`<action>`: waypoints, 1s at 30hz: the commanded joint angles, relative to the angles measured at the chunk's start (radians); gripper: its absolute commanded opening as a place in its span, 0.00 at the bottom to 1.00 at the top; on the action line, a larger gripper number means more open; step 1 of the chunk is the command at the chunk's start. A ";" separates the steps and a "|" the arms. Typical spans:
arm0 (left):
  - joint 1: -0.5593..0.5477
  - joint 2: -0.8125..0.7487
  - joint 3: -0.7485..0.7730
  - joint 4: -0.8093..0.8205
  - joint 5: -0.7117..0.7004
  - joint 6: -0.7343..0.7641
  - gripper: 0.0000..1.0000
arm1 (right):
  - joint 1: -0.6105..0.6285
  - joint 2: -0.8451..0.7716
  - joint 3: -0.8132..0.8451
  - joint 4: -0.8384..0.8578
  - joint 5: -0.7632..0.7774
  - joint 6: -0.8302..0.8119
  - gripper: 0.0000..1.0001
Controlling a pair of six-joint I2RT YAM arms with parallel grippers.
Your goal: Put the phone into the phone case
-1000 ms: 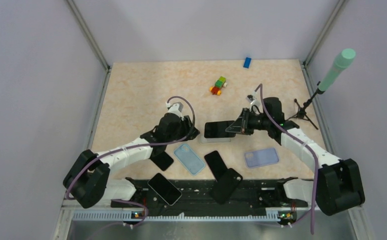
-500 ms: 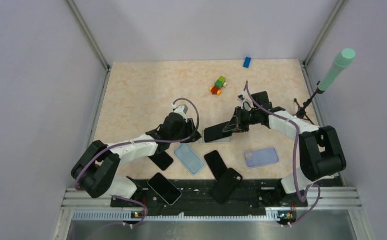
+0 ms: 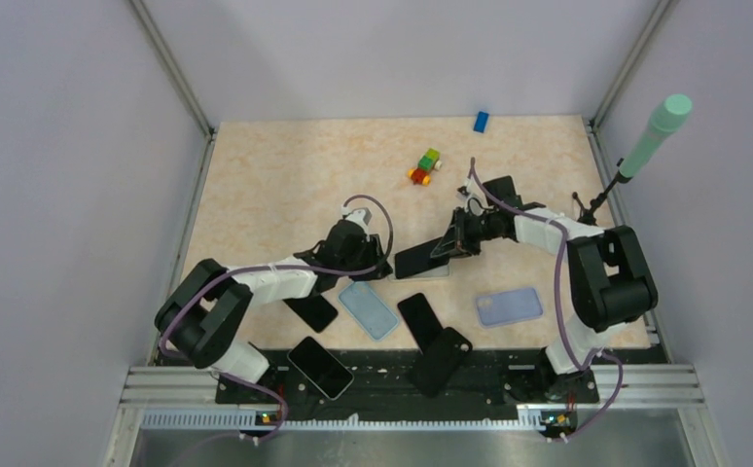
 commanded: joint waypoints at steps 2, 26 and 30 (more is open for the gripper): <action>0.018 0.060 0.055 0.056 0.036 0.016 0.45 | -0.005 0.049 0.065 0.000 0.007 -0.042 0.00; 0.088 0.239 0.116 0.226 0.300 -0.028 0.47 | 0.072 0.138 -0.160 0.278 0.057 0.068 0.00; 0.089 0.204 0.107 0.193 0.285 -0.026 0.46 | 0.073 0.104 -0.256 0.414 0.084 0.153 0.00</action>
